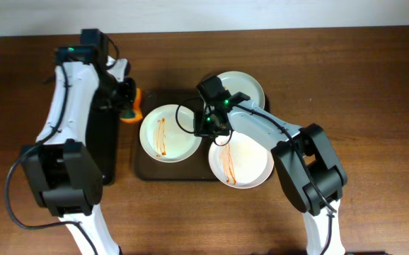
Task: Clean dirty plates on tray and stack at the side
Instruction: 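Grasp the green-orange sponge with the left gripper and lift it, then hold the left plate rim with right gripper, scrub it with sponge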
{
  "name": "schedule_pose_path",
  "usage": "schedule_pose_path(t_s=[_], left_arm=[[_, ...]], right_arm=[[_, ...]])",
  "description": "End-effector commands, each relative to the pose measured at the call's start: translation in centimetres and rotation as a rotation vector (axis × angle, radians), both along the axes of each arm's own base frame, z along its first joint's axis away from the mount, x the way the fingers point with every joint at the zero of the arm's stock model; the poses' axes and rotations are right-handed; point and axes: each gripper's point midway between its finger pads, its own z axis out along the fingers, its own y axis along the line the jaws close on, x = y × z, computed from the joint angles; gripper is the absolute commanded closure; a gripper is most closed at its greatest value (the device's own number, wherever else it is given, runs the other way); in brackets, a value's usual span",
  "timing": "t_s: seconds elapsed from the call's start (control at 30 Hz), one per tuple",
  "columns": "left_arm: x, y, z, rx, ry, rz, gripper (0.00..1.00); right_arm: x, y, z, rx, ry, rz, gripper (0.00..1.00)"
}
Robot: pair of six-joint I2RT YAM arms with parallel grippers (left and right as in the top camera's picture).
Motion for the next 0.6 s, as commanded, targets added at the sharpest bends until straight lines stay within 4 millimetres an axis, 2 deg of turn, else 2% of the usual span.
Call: schedule_pose_path(t_s=[0.0,0.1,0.23,0.33,0.43,0.5,0.57], left_arm=[[-1.3,-2.1,-3.4,-0.005,0.011,-0.070,1.00],[-2.7,-4.0,-7.0,-0.012,0.027,-0.114,1.00],[-5.0,-5.9,-10.2,-0.009,0.060,-0.162,1.00],[-6.5,-6.7,-11.1,-0.015,0.107,-0.150,1.00],[-9.1,-9.8,-10.2,-0.177,0.203,-0.170,1.00],[-10.2,-11.1,-9.4,-0.268,0.250,-0.168,1.00],[-10.9,-11.4,-9.2,-0.291,0.284,-0.158,1.00]], right_arm=[[-0.5,-0.3,-1.5,-0.020,0.033,0.014,0.96],[-0.5,-0.4,-1.5,-0.021,0.034,0.014,0.96],[-0.5,-0.4,-1.5,-0.021,0.033,0.014,0.96],[-0.5,-0.4,-1.5,-0.021,0.033,0.014,0.96],[-0.5,-0.4,-1.5,-0.021,0.033,0.015,0.96],[-0.5,-0.4,-1.5,-0.021,0.034,0.015,0.96],[-0.6,-0.4,-1.6,-0.023,0.037,0.015,0.96]])
